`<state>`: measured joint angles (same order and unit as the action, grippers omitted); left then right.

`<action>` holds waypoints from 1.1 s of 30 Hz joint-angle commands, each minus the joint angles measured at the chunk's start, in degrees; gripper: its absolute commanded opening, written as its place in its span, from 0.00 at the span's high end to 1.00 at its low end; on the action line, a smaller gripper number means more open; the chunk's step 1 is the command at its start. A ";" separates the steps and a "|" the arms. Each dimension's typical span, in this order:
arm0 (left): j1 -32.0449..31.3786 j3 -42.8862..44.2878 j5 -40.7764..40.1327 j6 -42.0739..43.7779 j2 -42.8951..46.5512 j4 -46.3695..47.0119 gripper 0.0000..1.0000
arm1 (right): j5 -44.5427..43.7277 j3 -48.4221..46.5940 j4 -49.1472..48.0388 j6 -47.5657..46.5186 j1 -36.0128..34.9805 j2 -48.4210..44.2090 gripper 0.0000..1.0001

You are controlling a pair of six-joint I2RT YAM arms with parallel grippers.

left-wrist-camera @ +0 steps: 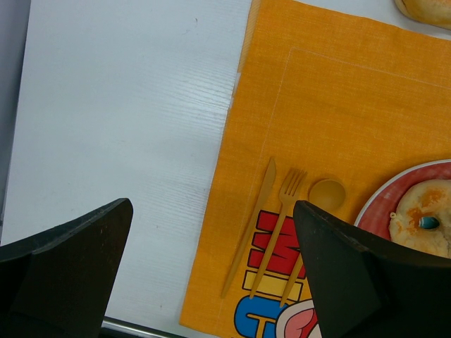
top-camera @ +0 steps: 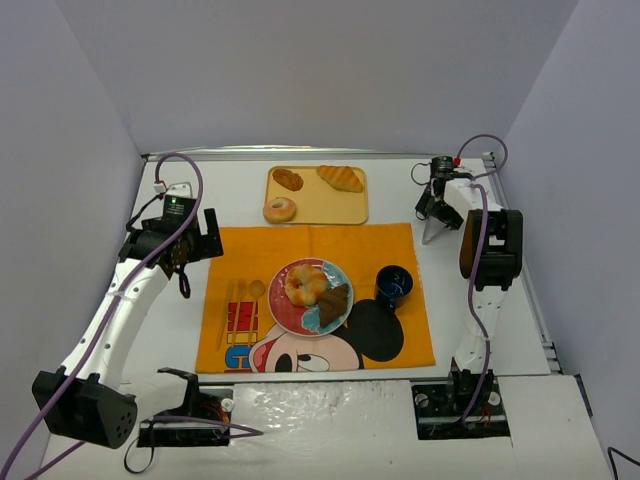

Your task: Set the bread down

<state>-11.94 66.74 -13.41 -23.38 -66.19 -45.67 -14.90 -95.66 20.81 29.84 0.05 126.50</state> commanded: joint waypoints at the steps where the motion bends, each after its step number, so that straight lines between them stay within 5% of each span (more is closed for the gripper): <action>1: -0.27 3.31 -0.83 0.17 1.77 1.15 0.03 | -3.20 -1.51 1.43 0.13 0.30 -2.57 0.16; 17: -0.36 4.58 -0.83 0.17 0.99 1.30 0.03 | -4.08 1.29 2.66 1.52 -2.39 -16.50 0.00; 33: -0.45 6.65 0.13 0.44 0.63 -0.56 0.03 | 13.05 8.55 1.96 -2.15 -22.17 -35.78 0.00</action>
<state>-11.99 70.08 -13.34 -23.22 -66.22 -46.52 -6.15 -89.72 23.55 28.27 -19.40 95.83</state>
